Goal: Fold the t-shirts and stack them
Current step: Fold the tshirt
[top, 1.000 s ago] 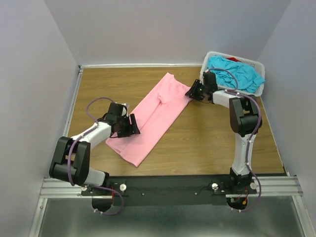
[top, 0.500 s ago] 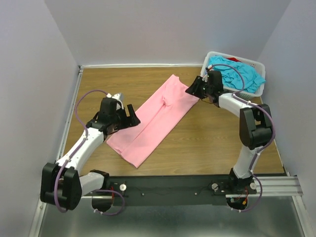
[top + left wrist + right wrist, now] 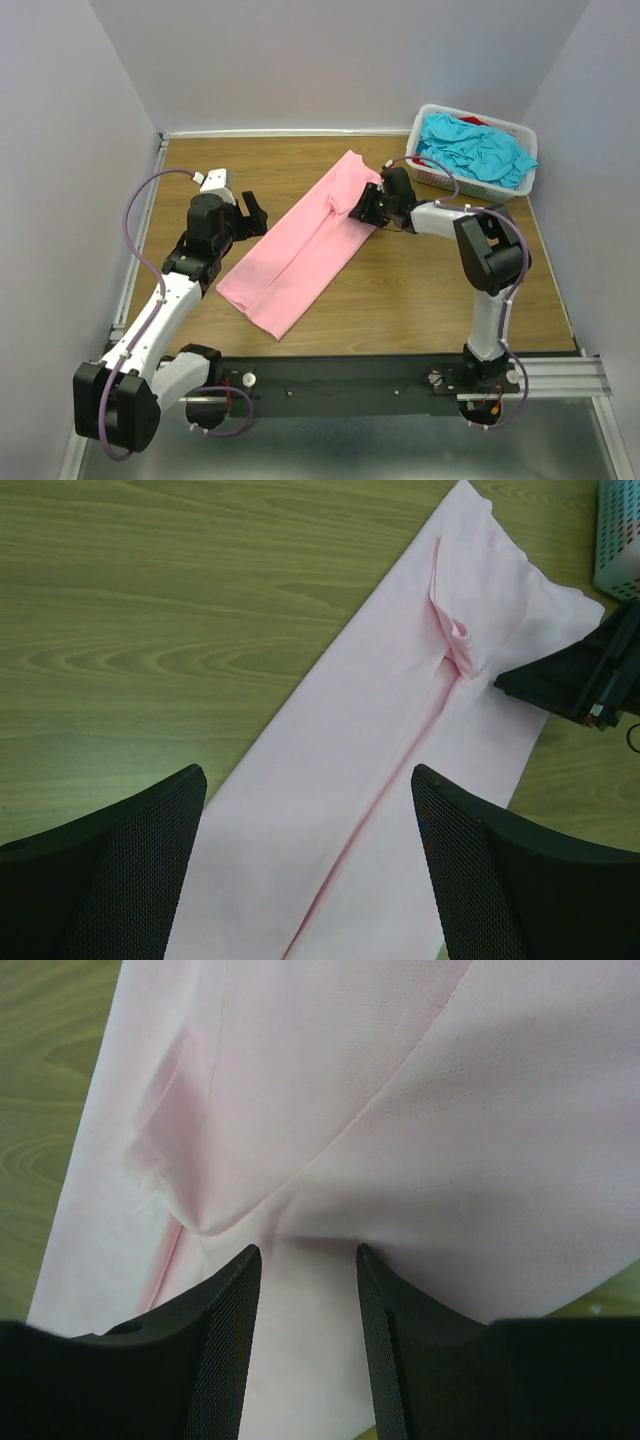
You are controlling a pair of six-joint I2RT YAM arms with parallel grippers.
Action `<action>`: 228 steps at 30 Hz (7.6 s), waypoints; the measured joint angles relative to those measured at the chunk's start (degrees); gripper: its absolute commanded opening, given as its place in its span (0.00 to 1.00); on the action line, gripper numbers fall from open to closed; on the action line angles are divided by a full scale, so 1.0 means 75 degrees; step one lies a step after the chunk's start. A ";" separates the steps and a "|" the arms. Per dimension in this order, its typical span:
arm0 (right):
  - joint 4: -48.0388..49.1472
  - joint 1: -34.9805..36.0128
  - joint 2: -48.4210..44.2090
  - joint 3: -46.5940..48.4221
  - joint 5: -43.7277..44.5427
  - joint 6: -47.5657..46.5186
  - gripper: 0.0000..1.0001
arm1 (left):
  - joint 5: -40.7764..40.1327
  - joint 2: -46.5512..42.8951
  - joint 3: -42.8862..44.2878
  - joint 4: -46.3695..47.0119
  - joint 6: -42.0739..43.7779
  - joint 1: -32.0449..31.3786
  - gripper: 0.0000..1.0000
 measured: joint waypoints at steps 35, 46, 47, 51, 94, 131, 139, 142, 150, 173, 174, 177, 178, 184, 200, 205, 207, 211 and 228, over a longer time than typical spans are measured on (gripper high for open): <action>-0.1603 0.1355 -0.0589 0.1017 -0.1565 -0.2020 0.41 | -0.0189 0.0449 -0.0201 0.0469 0.0192 0.0038 0.91; -0.1792 0.1131 -0.0047 0.0210 -0.2276 -0.1842 0.41 | -0.0189 0.0449 -0.0201 0.0460 0.0227 0.0038 0.92; -0.1883 0.1093 -0.0128 0.0140 -0.2212 -0.1871 0.41 | -0.0189 0.0449 -0.0201 0.0463 0.0248 0.0038 0.92; -0.2340 0.0650 -0.0568 -0.0181 -0.1757 -0.2078 0.42 | -0.0149 0.0449 -0.0201 0.0463 0.0332 0.0041 0.92; -0.1131 0.0941 -0.1501 -0.2684 -0.4741 -0.0385 0.22 | 0.0941 0.1003 -0.0125 -0.1352 -0.0224 -0.1836 0.91; -0.4371 -0.0216 -0.4916 -0.3241 -0.1227 -0.1244 0.40 | 0.0714 0.2203 0.0303 -0.2326 -0.0455 -0.2643 0.91; -0.4980 0.0731 -0.4538 -0.3156 -0.0143 -0.0860 0.40 | 0.0294 0.2643 0.0653 -0.2669 -0.0513 -0.2984 0.91; -0.5050 0.0994 -0.4301 -0.3124 0.0041 -0.0740 0.40 | 0.0181 0.2722 0.0729 -0.2734 -0.0533 -0.3077 0.91; -0.5068 0.1212 -0.3987 -0.2958 0.0166 -0.0583 0.40 | 0.0006 0.2967 0.0775 -0.2760 -0.0568 -0.3308 0.91; -0.5030 0.1757 -0.3532 -0.2911 0.0399 -0.0265 0.10 | -0.0376 0.3366 0.0880 -0.2917 -0.0685 -0.3506 0.90; -0.5024 0.1766 -0.3532 -0.2911 0.0411 -0.0265 0.10 | -0.0417 0.3398 0.0895 -0.2949 -0.0699 -0.3520 0.90; -0.5015 0.1792 -0.3532 -0.2908 0.0425 -0.0271 0.10 | -0.0504 0.3518 0.0988 -0.3075 -0.0734 -0.3576 0.85; -0.5015 0.1795 -0.3532 -0.2908 0.0428 -0.0271 0.10 | -0.0522 0.3564 0.1023 -0.3089 -0.0746 -0.3608 0.77; -0.5015 0.1830 -0.3532 -0.2903 0.0478 -0.0280 0.10 | -0.0635 0.3958 0.1148 -0.3264 -0.0842 -0.3789 0.55; -0.5010 0.1848 -0.3532 -0.2903 0.0498 -0.0338 0.09 | -0.0647 0.4564 0.1373 -0.3398 -0.0965 -0.4132 0.52; -0.5013 0.1859 -0.3550 -0.2903 0.0510 -0.0350 0.09 | -0.0647 0.4572 0.1373 -0.3375 -0.1049 -0.4205 0.52; -0.5013 0.1862 -0.3550 -0.2903 0.0519 -0.0353 0.09 | -0.0647 0.4572 0.1370 -0.3375 -0.1072 -0.4214 0.52; -0.5013 0.1877 -0.3561 -0.2903 0.0542 -0.0356 0.09 | -0.0621 0.4558 0.1338 -0.3354 -0.1151 -0.4217 0.36; -0.5231 0.2002 -0.4156 -0.3005 0.0589 -0.0379 0.01 | -0.0443 0.3963 0.0778 -0.3372 -0.1309 -0.4383 0.00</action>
